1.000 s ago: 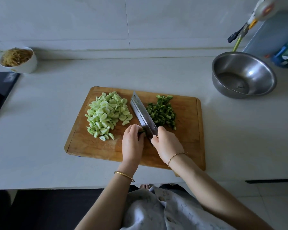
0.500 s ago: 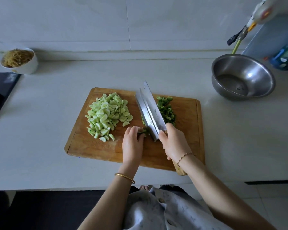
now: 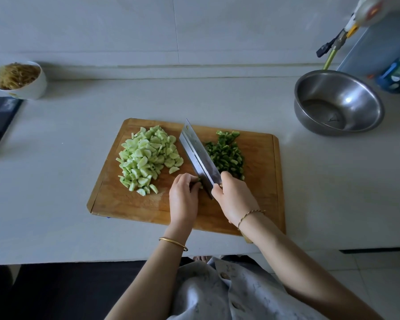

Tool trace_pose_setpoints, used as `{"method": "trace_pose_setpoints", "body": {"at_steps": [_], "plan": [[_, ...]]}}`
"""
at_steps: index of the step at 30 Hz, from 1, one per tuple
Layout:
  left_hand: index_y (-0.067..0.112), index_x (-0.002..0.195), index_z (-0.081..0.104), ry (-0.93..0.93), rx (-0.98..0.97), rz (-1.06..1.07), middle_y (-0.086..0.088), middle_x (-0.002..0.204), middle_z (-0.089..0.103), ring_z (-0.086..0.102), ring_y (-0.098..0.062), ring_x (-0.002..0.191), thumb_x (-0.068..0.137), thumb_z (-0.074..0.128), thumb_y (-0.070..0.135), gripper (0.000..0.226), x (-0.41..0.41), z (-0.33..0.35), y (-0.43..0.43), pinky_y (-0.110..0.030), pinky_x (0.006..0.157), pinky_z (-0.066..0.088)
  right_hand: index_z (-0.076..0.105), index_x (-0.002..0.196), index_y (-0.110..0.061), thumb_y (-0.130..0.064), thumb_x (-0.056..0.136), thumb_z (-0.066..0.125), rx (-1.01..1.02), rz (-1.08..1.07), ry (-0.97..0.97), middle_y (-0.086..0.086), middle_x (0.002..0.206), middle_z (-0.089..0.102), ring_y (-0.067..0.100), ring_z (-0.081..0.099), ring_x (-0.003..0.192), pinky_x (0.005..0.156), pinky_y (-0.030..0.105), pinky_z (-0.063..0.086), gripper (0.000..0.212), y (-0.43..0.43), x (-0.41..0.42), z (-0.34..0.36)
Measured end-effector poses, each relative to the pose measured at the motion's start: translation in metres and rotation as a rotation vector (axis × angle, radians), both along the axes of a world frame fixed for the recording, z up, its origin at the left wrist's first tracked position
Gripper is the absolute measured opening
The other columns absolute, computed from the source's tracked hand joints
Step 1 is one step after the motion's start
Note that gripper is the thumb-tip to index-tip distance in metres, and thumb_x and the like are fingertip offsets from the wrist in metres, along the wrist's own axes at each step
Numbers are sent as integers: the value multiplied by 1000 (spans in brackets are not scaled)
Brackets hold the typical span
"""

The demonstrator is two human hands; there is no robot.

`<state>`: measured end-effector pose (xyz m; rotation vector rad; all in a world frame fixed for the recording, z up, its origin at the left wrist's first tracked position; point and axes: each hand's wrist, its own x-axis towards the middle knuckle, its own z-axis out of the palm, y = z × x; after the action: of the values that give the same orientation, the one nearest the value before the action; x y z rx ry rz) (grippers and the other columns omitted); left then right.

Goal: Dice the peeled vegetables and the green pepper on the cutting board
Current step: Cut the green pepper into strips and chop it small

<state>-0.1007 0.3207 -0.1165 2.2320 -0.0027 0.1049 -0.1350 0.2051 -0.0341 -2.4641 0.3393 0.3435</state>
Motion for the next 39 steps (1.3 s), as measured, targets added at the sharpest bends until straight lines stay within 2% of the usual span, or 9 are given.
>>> {"method": "trace_pose_setpoints", "body": {"at_steps": [9,13,20,26,29,31,33,36,39], "plan": [[5,79,63,-38,-29,15,1,85,60,51,-6,75,82,66,-2,8,-3,1,0,-2,67,37,39,86,-14,-25,101,38,-45,-5,45,-1,67,45,15,43,53,47,29,33,19,10,8,-8],[4,79,61,-7,-5,7,-1,87,60,51,-9,76,83,64,-1,7,-4,2,-1,-8,65,38,42,90,-13,-27,101,39,9,-61,39,1,73,52,18,53,60,52,35,48,18,9,13,-13],[9,89,60,31,-31,30,3,89,59,52,-10,81,82,63,-3,14,1,9,-8,-4,67,37,47,104,-4,-23,100,41,428,-250,25,9,68,49,14,41,40,36,23,42,20,-24,20,-8],[6,105,71,-68,71,-6,-4,109,63,53,-21,102,87,62,1,21,2,8,-7,-23,88,41,44,81,-13,-15,97,44,754,-423,4,5,59,45,13,35,35,35,22,33,15,-46,23,4],[12,113,68,-93,73,62,-2,116,59,46,-23,107,92,59,11,23,-1,16,-9,-13,90,27,43,81,-8,-13,94,44,911,-529,44,5,58,42,12,32,35,36,20,32,14,-49,24,5],[17,114,67,26,-87,78,1,115,59,50,-19,108,96,53,20,22,-2,29,-17,-20,93,36,43,82,-8,-15,95,43,1005,-554,71,4,58,41,11,31,35,36,20,32,14,-51,26,7],[22,105,67,285,-494,75,-2,105,68,62,-19,97,99,46,30,23,1,50,-27,-35,82,50,43,82,-9,-16,96,42,1079,-555,94,3,55,41,10,31,34,36,19,31,15,-54,26,9],[8,101,65,648,-1085,105,-10,91,72,67,-20,81,103,37,29,35,10,75,-38,-28,65,54,42,85,-9,-17,96,42,1123,-542,100,2,53,41,10,30,33,36,19,32,13,-56,26,10],[0,101,62,743,-1253,143,-15,88,69,66,-20,75,102,39,22,32,17,82,-38,-24,62,57,45,85,-9,-18,96,42,1108,-534,80,1,52,42,10,31,33,35,20,32,14,-60,26,8]]}}
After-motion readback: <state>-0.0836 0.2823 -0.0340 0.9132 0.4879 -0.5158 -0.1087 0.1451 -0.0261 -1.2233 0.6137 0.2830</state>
